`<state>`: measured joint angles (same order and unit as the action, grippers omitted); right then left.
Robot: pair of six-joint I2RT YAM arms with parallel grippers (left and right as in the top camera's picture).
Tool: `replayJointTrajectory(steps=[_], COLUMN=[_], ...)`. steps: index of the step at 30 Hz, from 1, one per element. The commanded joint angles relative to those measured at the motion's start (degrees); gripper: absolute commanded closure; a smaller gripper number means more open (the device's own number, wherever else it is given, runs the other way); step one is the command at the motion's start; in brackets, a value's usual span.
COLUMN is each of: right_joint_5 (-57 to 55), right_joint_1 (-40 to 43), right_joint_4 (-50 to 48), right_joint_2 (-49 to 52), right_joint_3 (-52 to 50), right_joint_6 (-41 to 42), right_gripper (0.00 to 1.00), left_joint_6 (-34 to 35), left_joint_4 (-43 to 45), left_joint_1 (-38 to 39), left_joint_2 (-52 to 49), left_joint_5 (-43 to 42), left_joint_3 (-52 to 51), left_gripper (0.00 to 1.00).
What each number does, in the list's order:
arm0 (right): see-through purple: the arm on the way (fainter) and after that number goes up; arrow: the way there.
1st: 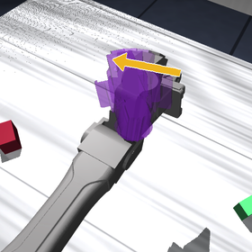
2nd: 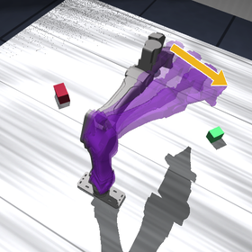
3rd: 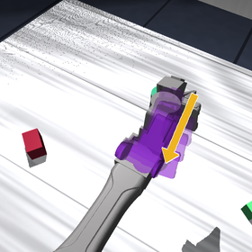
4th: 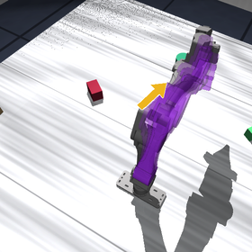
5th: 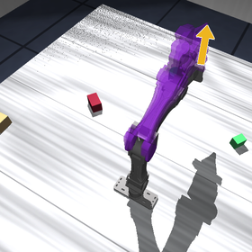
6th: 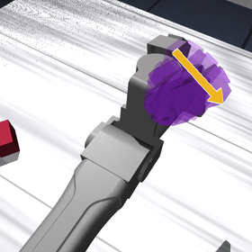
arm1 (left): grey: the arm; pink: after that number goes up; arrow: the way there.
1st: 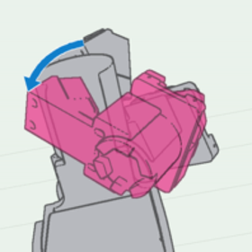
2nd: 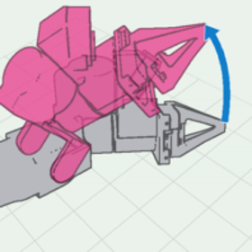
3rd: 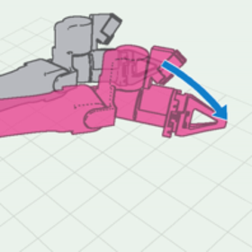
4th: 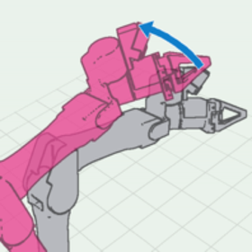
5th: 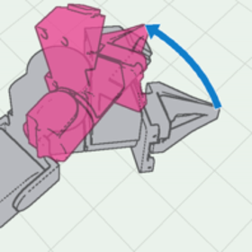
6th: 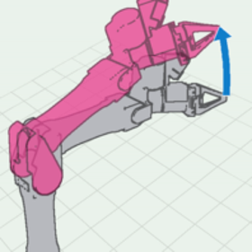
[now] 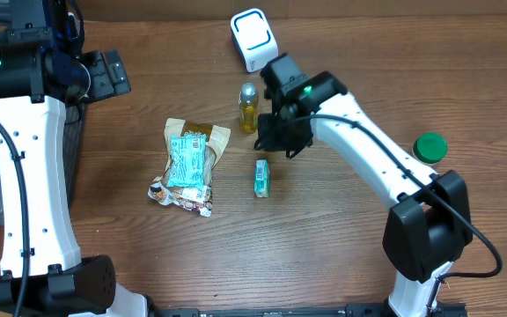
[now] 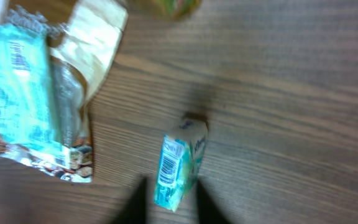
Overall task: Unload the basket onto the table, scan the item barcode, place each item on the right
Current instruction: 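Move the right gripper over the Kleenex tissue pack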
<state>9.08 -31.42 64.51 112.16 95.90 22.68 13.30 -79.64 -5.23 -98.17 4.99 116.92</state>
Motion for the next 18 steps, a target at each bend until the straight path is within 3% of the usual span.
replayJointTrajectory(steps=[1,18], right_joint_5=[-5.4,-0.4], right_joint_1=[0.0,-1.4], right_joint_4=[-0.8,-4.7], right_joint_2=[0.1,0.2], right_joint_3=[-2.1,-11.1], right_joint_6=[4.3,6.1], right_gripper=[0.96,0.96], left_joint_6=[-0.3,-0.3], left_joint_4=[0.2,0.2], left_joint_1=[0.4,0.4], left_joint_2=[-0.4,-0.4], left_joint_5=[0.3,0.3], left_joint_3=[0.1,0.1], left_gripper=[0.0,0.0])
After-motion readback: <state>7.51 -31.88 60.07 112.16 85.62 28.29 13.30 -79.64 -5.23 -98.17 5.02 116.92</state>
